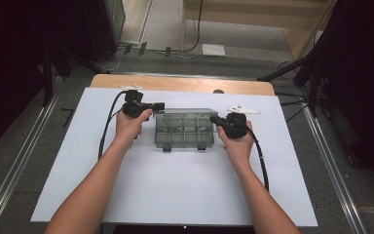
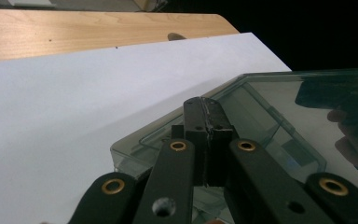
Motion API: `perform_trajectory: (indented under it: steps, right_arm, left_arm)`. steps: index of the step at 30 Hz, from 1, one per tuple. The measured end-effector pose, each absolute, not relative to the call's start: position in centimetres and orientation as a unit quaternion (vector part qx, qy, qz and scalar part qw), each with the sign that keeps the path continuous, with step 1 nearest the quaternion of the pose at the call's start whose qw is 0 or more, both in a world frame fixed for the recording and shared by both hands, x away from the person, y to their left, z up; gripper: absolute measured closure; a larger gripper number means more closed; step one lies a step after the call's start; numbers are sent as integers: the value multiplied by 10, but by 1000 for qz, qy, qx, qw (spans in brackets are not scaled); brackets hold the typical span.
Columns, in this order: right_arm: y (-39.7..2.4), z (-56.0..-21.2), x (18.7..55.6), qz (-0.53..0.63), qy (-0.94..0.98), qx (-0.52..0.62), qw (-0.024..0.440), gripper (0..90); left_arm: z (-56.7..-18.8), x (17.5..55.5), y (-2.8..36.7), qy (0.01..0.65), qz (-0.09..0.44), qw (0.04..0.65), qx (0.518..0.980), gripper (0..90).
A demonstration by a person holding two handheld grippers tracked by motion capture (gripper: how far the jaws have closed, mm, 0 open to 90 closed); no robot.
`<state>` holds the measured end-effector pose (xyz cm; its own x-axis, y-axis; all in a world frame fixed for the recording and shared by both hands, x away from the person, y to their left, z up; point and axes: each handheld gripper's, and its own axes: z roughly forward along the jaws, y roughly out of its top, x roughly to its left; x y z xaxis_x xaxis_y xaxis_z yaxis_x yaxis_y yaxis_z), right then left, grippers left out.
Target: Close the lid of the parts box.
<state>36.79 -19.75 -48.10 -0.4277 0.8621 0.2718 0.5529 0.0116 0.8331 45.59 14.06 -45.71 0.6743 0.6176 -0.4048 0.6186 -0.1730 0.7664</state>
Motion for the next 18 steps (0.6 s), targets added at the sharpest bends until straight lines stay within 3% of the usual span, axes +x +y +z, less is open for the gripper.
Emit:
perform_trajectory:
  steps: [18]
  right_arm:
    - [-200,-496,345,476,695,513,160,900]
  left_arm:
    - [-467,433,140,401,18,496,770,900]
